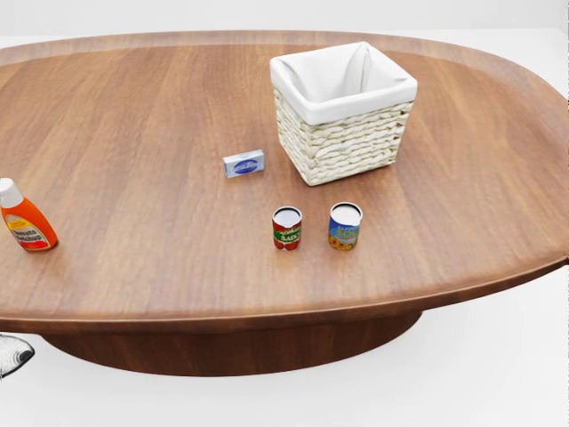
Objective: Pick up the tomato sauce, and put it in the basket.
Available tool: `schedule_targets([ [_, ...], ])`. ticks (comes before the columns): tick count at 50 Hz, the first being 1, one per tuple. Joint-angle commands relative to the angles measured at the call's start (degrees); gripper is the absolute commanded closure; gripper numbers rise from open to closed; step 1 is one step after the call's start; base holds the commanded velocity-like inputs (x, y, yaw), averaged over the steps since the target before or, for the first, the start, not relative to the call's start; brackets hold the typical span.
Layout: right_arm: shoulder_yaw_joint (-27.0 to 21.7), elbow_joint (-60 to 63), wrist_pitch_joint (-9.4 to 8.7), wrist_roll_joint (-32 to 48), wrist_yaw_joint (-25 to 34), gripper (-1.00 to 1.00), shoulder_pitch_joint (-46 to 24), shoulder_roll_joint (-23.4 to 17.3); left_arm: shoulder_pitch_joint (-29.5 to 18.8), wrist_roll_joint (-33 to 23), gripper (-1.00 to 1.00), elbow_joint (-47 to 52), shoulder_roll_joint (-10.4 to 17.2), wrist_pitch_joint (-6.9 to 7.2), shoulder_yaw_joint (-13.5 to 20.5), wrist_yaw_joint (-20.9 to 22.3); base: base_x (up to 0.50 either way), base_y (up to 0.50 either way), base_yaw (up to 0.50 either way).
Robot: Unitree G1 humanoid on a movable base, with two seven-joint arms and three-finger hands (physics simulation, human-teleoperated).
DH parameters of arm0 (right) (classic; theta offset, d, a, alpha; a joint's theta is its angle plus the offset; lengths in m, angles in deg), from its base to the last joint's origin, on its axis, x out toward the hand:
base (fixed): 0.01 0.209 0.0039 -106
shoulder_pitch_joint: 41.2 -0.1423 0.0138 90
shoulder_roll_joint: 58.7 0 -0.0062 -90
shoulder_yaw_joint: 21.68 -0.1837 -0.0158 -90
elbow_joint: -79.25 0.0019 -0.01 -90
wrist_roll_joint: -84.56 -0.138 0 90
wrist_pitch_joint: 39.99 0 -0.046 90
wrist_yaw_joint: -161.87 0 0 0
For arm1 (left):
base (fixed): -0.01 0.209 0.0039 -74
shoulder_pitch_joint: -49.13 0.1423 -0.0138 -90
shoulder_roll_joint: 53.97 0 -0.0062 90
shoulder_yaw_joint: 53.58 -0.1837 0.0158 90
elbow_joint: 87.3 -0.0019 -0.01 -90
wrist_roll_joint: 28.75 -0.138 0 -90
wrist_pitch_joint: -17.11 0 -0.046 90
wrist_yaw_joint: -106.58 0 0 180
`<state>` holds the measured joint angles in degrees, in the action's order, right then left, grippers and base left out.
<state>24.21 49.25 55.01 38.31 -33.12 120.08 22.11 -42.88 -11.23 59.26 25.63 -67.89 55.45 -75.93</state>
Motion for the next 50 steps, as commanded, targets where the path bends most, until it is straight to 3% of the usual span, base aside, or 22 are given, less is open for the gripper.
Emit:
schedule_targets([
  [1, 1.54, 0.00, 0.00, 2.33, -1.64, -1.00, -0.31, -1.27, 0.03, -1.84, -1.00, -2.69, -0.46, 0.00, -0.88, 0.34, 0.00, -0.32, 0.00],
  [21, 3.80, 0.00, 0.00, 5.02, -2.68, -1.00, -2.24, -2.17, 0.03, -2.51, -1.00, -3.18, -0.61, 0.00, -0.77, 0.75, 0.00, -0.32, 0.00],
  [50, 2.97, 0.00, 0.00, 4.95, -3.34, -1.00, -2.95, -2.92, -0.48, -2.39, -1.00, -3.94, -0.22, 0.00, -0.93, 0.37, 0.00, -0.27, 0.00],
])
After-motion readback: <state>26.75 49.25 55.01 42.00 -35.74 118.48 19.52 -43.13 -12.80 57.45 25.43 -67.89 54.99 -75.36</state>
